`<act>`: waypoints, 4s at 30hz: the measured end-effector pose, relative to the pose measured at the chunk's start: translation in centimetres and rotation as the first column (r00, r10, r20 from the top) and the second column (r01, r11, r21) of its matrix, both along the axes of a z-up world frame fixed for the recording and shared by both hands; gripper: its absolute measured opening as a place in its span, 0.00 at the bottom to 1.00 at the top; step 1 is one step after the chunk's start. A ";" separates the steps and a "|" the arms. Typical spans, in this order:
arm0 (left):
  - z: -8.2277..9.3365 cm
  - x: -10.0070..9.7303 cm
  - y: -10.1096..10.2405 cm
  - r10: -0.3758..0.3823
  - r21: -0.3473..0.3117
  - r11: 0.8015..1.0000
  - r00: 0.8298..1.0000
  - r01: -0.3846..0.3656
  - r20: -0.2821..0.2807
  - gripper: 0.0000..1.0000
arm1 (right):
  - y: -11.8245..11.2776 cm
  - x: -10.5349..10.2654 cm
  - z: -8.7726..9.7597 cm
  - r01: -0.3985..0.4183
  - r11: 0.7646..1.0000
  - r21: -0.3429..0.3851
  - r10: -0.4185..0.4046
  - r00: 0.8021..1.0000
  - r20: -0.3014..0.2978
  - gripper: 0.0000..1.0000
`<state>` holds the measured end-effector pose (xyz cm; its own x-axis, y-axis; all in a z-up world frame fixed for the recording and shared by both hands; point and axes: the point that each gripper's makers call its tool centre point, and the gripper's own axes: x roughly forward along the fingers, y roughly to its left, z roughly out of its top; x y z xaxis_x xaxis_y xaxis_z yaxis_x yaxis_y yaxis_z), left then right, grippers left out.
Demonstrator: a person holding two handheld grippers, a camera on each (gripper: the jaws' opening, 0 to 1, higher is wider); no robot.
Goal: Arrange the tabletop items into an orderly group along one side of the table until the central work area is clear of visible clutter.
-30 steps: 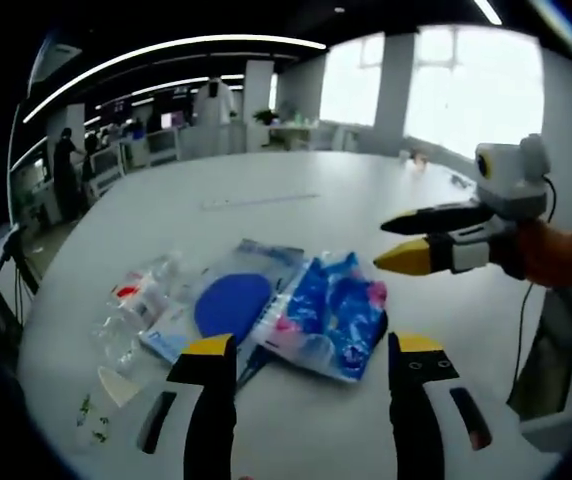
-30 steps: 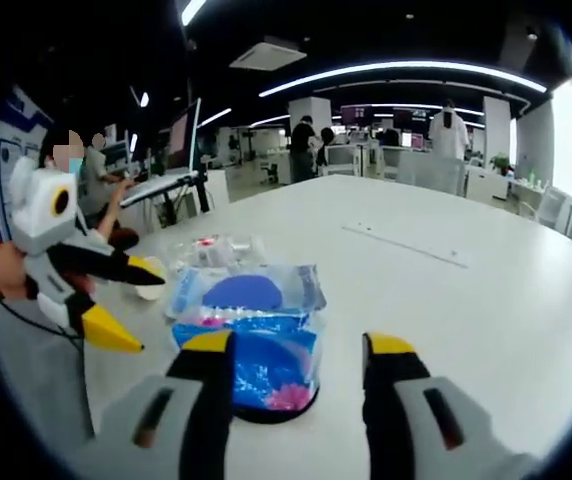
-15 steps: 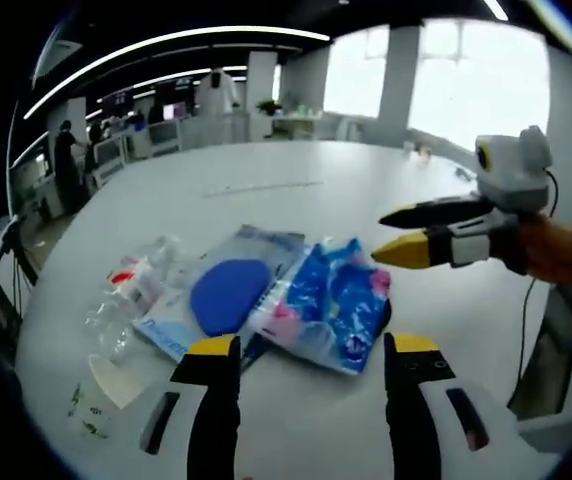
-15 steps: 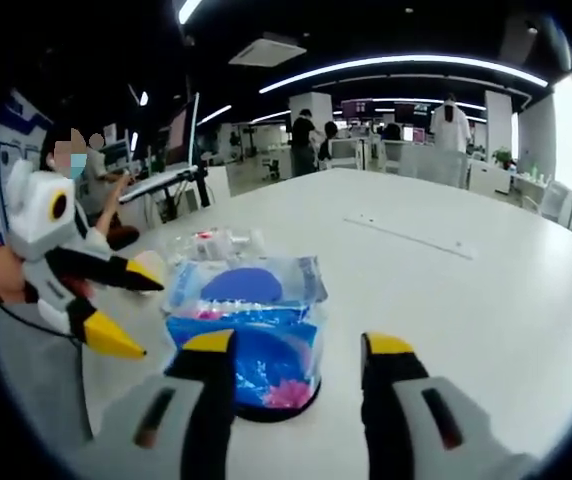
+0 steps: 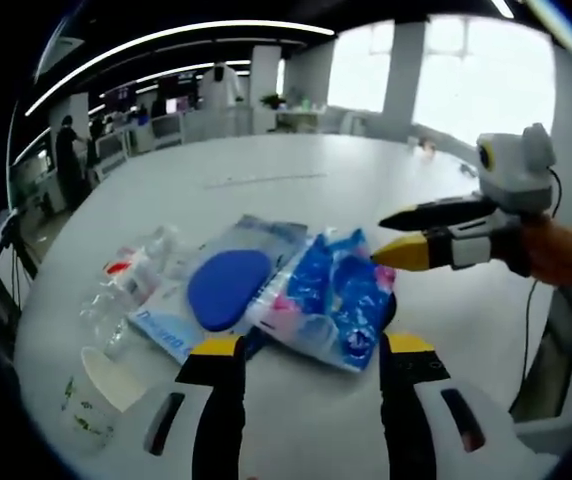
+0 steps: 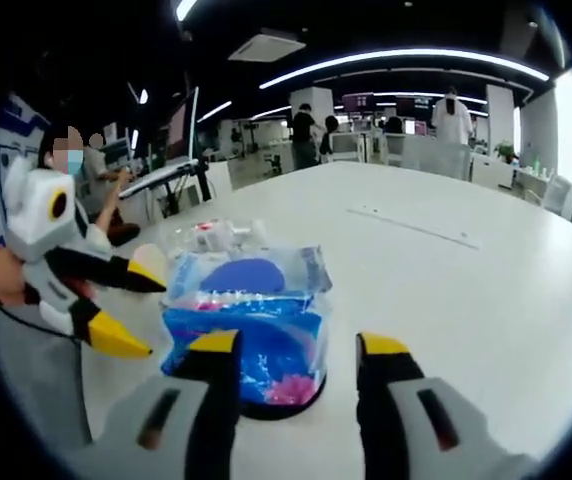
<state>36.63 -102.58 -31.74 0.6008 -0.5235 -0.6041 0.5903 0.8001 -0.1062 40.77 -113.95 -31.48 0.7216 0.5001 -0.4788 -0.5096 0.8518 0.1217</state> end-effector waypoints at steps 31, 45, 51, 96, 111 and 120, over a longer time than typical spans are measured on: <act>-1.7 -0.1 -0.2 0.013 0.010 1.000 0.997 -0.013 -0.071 0.25 | -0.1 0.5 -1.6 -0.020 1.000 -0.018 0.019 0.999 -0.042 0.18; -2.1 -0.4 -0.6 -0.019 0.034 0.999 0.996 0.022 -0.085 0.05 | -0.6 0.4 -1.6 -0.015 0.999 -0.032 0.014 0.999 -0.040 0.02; -2.1 -0.4 -0.5 -0.026 0.047 0.998 0.996 0.030 -0.080 0.00 | -0.5 0.1 -1.5 -0.018 0.999 -0.036 0.017 0.999 -0.033 0.00; 4.0 0.8 -3.5 -0.232 0.031 0.972 0.972 0.231 0.028 0.00 | -4.4 -2.4 6.7 0.169 0.984 0.062 -0.174 0.981 0.087 0.00; 6.8 1.8 -7.4 -0.357 0.027 0.934 0.930 0.356 0.085 0.00 | -8.2 -3.8 9.6 0.294 0.953 0.071 -0.300 0.945 0.126 0.00; 8.3 2.8 -10.8 -0.416 0.015 0.909 0.902 0.417 0.113 0.00 | -11.4 -4.1 10.9 0.365 0.929 0.058 -0.369 0.919 0.141 0.00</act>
<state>39.41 -113.38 -23.44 0.3900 -0.7459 -0.5400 0.8778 0.4783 -0.0268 36.69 -125.33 -20.57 0.9182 0.1989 -0.3425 -0.1759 0.9796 0.0973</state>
